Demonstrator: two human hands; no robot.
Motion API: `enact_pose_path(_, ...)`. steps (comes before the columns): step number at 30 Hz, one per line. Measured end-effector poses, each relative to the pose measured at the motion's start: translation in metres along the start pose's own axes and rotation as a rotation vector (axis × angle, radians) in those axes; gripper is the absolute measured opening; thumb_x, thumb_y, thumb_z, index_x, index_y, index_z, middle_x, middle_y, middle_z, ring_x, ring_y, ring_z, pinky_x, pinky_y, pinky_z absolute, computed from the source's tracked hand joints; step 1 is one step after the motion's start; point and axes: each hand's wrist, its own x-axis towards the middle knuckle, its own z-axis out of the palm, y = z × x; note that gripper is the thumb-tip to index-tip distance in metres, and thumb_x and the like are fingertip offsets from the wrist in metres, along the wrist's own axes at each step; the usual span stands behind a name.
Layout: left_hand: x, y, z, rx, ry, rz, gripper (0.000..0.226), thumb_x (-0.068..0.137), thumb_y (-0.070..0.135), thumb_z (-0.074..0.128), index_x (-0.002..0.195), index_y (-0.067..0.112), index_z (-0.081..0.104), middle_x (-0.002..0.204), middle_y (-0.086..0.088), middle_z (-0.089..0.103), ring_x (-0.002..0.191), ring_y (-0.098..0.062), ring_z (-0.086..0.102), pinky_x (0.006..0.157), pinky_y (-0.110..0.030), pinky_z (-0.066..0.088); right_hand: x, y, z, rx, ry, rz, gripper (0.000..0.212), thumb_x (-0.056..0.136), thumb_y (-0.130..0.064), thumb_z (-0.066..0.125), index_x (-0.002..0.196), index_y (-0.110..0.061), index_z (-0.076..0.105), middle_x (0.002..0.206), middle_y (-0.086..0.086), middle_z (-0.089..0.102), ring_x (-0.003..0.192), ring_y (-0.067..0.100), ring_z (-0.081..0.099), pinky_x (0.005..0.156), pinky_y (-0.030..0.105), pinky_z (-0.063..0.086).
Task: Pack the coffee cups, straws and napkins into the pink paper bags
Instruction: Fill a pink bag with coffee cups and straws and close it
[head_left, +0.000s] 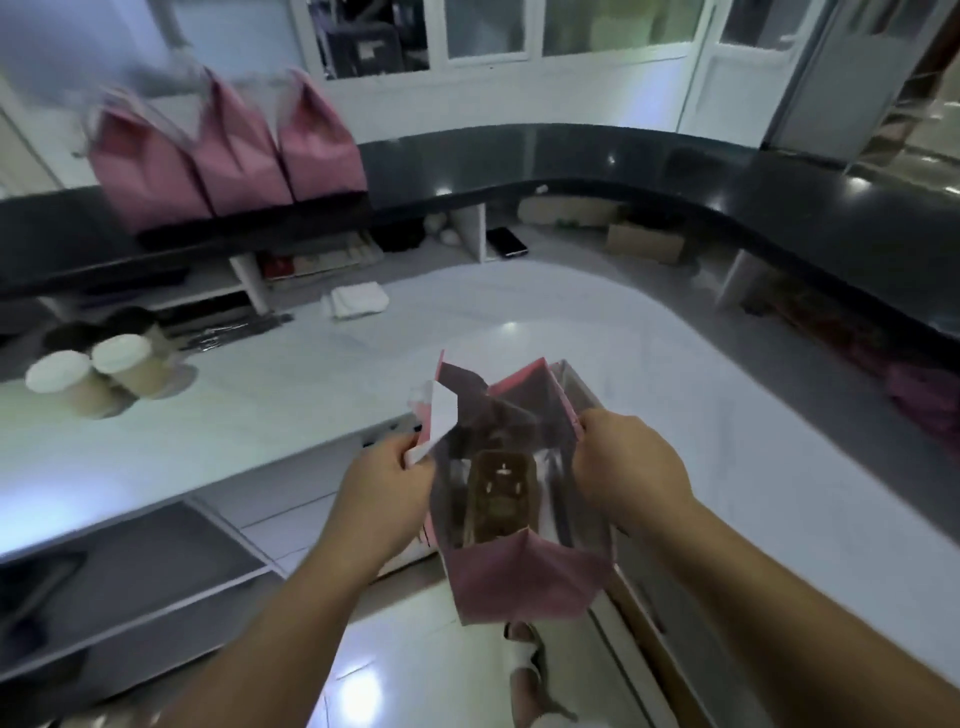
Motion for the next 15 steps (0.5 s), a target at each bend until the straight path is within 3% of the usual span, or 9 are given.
enact_pose_path(2,0.029,-0.015,-0.021,0.042,0.063,-0.035,0.031,0.102,0.038,0.053,0.078,0.044,0.072,0.075,0.029,0.069,0.065,-0.008,0.065,0.053,-0.027,0.045,0.027,-0.032,0.005,0.011,-0.014,-0.073,0.007,0.098,-0.024,0.055,0.093,-0.028,0.059,0.080,-0.004,0.059,0.055,0.007,0.046,0.047,0.022,0.029)
enact_pose_path(4,0.057,-0.024,-0.039,0.063,0.117,-0.065,0.028,0.102,0.033,0.054,0.080,0.034,0.071,0.072,0.020,0.070,0.064,-0.007,0.063,0.052,-0.026,0.041,0.057,-0.063,0.011,0.052,-0.025,-0.160,0.009,0.100,-0.024,0.053,0.099,-0.027,0.062,0.086,-0.002,0.064,0.059,0.011,0.050,0.051,0.024,0.034)
enact_pose_path(8,0.112,-0.029,-0.075,0.082,0.198,-0.089,0.028,0.102,0.026,0.056,0.079,0.037,0.067,0.078,0.010,0.071,0.073,-0.012,0.065,0.057,-0.030,0.045,0.125,-0.121,0.019,0.114,-0.082,-0.297,0.011,0.100,-0.032,0.054,0.102,-0.027,0.064,0.087,-0.006,0.063,0.064,0.010,0.055,0.050,0.024,0.038)
enact_pose_path(15,0.186,-0.040,-0.142,0.089,0.313,-0.192,0.022,0.099,0.026,0.057,0.083,0.032,0.071,0.076,0.024,0.071,0.071,0.003,0.064,0.056,-0.026,0.041,0.225,-0.218,0.034,0.152,-0.166,-0.442,0.013,0.093,-0.035,0.056,0.095,-0.027,0.066,0.089,-0.002,0.072,0.068,0.019,0.061,0.052,0.028,0.041)
